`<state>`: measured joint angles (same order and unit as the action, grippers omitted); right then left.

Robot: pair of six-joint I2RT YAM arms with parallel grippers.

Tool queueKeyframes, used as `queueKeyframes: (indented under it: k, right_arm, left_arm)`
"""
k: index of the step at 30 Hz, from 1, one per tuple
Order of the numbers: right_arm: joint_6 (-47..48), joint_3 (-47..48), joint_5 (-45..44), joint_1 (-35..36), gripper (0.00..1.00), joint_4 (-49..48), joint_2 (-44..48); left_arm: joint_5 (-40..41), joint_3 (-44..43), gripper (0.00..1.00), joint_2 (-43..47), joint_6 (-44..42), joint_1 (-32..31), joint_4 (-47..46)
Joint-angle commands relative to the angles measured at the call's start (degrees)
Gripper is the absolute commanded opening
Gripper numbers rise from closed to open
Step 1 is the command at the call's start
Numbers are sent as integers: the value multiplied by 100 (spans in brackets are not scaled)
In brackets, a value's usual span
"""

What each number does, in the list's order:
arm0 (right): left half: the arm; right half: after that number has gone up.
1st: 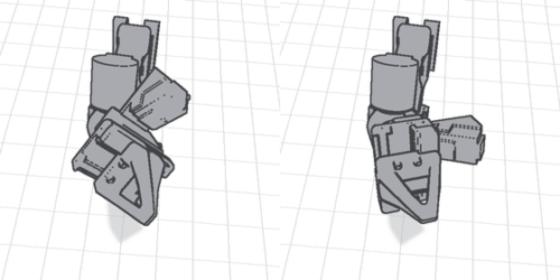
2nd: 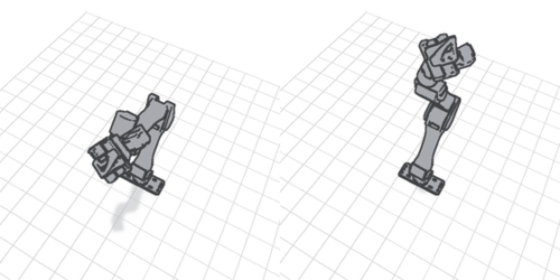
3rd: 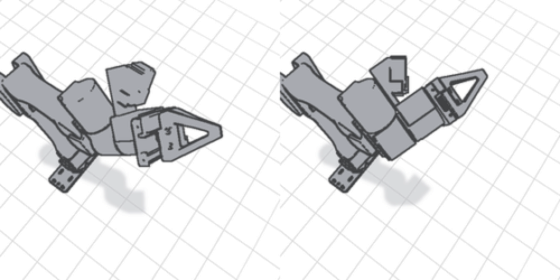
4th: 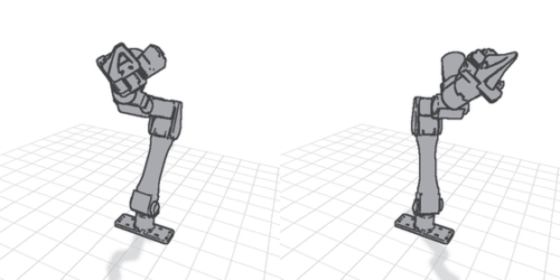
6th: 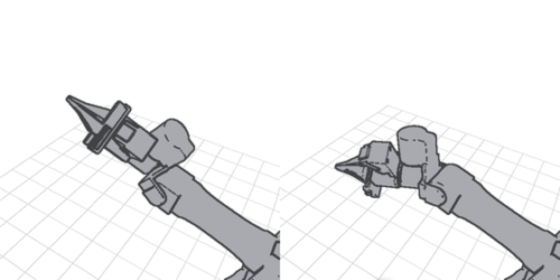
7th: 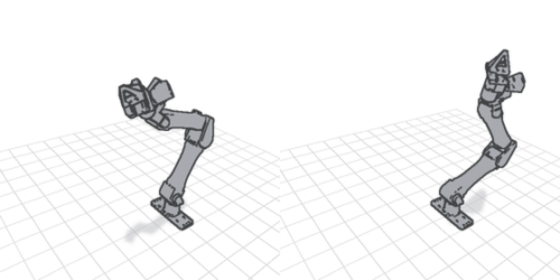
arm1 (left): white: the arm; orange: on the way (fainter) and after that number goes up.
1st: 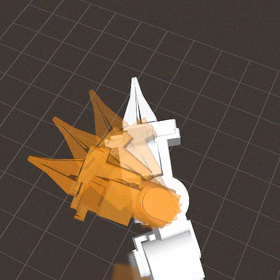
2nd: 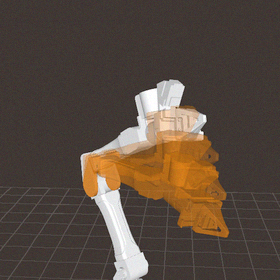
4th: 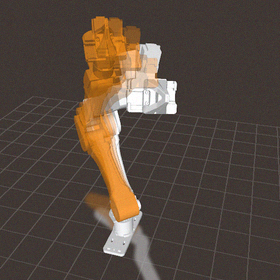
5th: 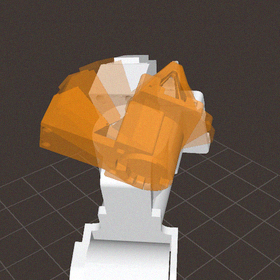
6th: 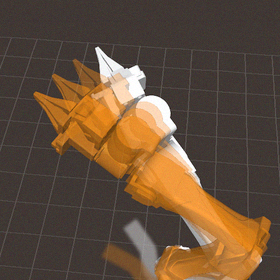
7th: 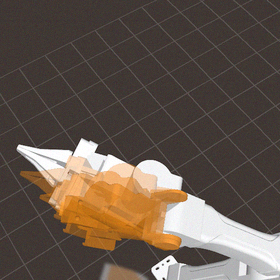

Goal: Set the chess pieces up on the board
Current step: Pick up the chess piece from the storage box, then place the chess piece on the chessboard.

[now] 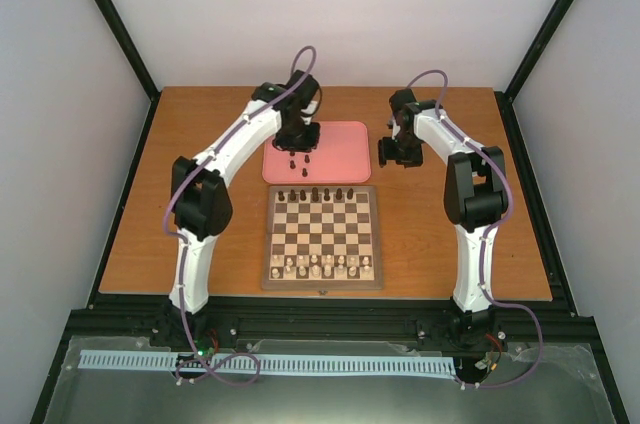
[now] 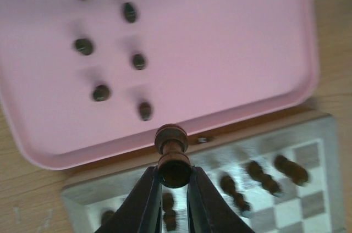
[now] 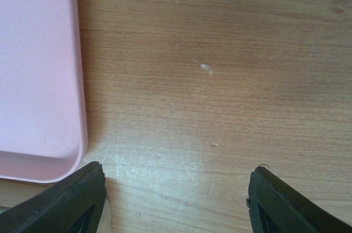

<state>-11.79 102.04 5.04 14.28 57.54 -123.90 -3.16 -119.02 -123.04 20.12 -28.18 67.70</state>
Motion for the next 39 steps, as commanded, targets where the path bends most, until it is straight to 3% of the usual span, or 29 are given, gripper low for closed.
queueKeyframes:
  k: [1,10,18,39]
  right_arm:
    - [-42,39,-35,-171,71,-27,164]
    - [-42,19,-112,-203,71,-11,225]
    - [-34,-29,-107,-207,71,-15,258]
    - [-16,-184,-29,-207,71,-96,293]
  left_arm:
    - [-172,-556,9,-24,-210,-571,205]
    - [-411,-1143,9,-659,-377,-1544,167]
    - [-374,-1214,10,-1058,-420,-1982,73]
    - [-53,-1260,11,-1467,-605,-2095,311]
